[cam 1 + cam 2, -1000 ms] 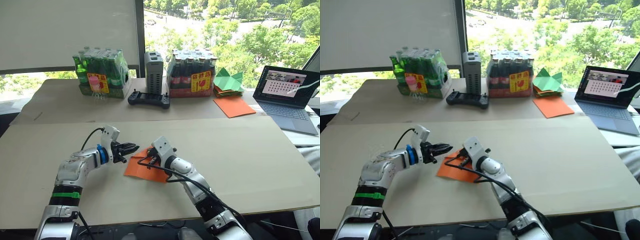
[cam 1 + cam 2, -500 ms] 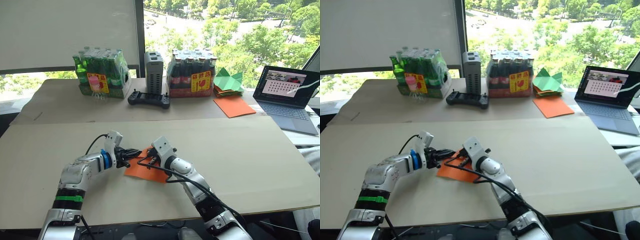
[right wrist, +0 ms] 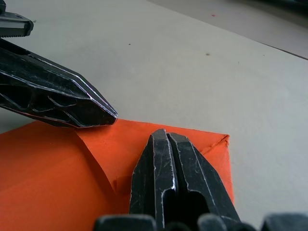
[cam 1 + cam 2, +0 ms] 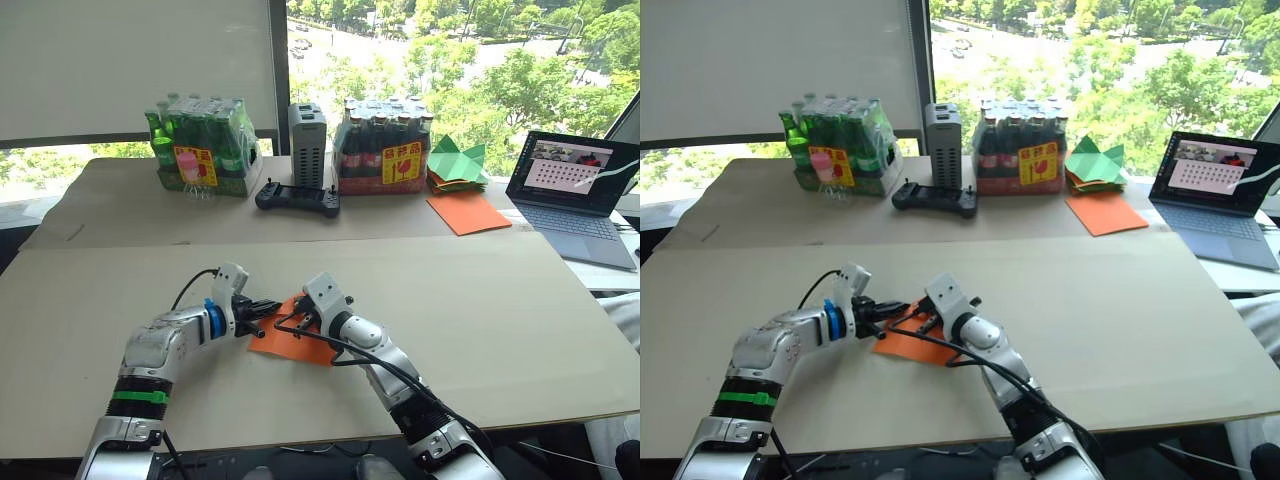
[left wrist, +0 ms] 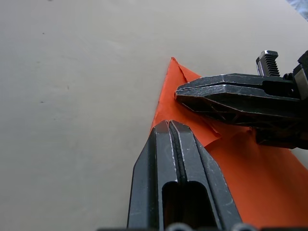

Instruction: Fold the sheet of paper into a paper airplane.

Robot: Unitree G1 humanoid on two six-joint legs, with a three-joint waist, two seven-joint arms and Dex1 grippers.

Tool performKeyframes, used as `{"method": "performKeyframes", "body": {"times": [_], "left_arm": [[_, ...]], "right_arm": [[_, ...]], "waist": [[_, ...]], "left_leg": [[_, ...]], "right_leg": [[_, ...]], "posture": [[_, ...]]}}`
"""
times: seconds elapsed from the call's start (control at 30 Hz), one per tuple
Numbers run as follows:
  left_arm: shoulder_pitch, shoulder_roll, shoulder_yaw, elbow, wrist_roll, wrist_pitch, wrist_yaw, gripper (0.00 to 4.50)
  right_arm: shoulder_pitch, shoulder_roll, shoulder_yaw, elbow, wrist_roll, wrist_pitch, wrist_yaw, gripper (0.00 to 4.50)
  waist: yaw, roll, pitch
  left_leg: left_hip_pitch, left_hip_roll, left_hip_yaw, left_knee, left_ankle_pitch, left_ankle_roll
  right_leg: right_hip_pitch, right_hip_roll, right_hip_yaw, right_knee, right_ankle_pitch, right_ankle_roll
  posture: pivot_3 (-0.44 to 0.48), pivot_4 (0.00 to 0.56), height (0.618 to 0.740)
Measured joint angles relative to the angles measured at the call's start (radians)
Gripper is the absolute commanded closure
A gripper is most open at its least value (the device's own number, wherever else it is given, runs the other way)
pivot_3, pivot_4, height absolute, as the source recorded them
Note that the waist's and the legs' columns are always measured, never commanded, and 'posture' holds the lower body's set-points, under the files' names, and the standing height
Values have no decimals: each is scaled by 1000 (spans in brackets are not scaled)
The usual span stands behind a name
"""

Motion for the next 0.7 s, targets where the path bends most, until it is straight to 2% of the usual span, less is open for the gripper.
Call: {"method": "performKeyframes", "body": {"times": [0.7], "left_arm": [[30,9,-17,-10,28,-66,8,4475]], "right_arm": [[-30,61,33,12,2,44,21,4500]], "waist": [[-1,0,0]], "left_leg": [[1,0,0,-2,0,0]], "right_leg": [[0,0,0,0,0,0]], "posture": [[0,150,740]]}}
